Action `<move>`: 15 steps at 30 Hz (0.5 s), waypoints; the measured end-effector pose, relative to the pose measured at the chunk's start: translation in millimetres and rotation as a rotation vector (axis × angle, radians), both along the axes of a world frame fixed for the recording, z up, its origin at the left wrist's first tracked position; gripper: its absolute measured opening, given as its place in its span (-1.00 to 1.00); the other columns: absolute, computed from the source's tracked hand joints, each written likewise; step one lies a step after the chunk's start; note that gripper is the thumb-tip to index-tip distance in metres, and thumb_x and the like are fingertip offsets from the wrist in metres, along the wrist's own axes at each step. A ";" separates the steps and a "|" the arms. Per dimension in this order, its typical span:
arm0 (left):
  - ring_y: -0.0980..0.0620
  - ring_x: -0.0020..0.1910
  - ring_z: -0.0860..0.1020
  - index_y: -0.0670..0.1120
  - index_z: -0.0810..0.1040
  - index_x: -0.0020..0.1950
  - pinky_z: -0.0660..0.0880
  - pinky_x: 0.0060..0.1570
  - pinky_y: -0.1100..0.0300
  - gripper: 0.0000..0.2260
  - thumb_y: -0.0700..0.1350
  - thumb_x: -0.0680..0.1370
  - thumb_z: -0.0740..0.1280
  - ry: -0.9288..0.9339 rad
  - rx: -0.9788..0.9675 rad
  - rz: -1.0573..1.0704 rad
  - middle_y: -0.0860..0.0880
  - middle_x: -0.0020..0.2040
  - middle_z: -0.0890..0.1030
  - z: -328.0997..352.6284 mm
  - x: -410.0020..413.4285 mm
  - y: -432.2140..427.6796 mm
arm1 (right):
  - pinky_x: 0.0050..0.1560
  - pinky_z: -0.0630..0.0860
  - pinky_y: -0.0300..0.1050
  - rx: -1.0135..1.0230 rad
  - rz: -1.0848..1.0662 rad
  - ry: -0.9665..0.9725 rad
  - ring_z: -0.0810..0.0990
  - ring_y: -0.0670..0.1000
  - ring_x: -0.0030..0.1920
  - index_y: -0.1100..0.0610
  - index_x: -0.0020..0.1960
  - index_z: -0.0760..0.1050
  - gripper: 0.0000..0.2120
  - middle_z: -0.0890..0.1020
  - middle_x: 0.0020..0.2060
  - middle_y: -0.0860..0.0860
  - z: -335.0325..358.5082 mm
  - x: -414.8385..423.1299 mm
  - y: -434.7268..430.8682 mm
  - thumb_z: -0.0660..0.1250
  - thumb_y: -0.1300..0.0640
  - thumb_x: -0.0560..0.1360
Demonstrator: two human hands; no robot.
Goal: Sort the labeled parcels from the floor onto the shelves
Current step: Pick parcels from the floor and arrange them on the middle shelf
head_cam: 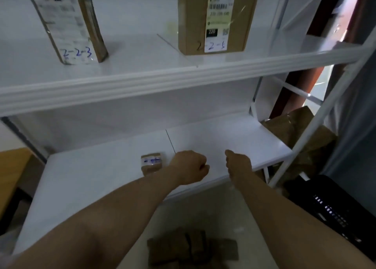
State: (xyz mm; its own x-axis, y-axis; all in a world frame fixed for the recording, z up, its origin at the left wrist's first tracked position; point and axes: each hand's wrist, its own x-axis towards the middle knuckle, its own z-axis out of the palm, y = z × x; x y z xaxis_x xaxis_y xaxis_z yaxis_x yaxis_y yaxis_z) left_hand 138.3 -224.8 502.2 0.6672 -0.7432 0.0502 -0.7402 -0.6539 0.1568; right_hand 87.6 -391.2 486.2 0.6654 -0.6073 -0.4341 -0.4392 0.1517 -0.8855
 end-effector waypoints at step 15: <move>-0.23 -0.03 0.60 -0.20 0.57 -0.16 0.43 -0.26 0.13 -0.82 -0.16 0.56 0.25 0.809 0.474 0.020 -0.26 -0.05 0.63 -242.6 -48.8 56.3 | -0.39 0.41 -0.14 0.345 0.037 0.529 0.47 0.01 -0.44 0.21 -0.29 0.48 -0.73 0.54 -0.42 0.11 -260.5 -98.8 67.4 0.28 0.27 0.60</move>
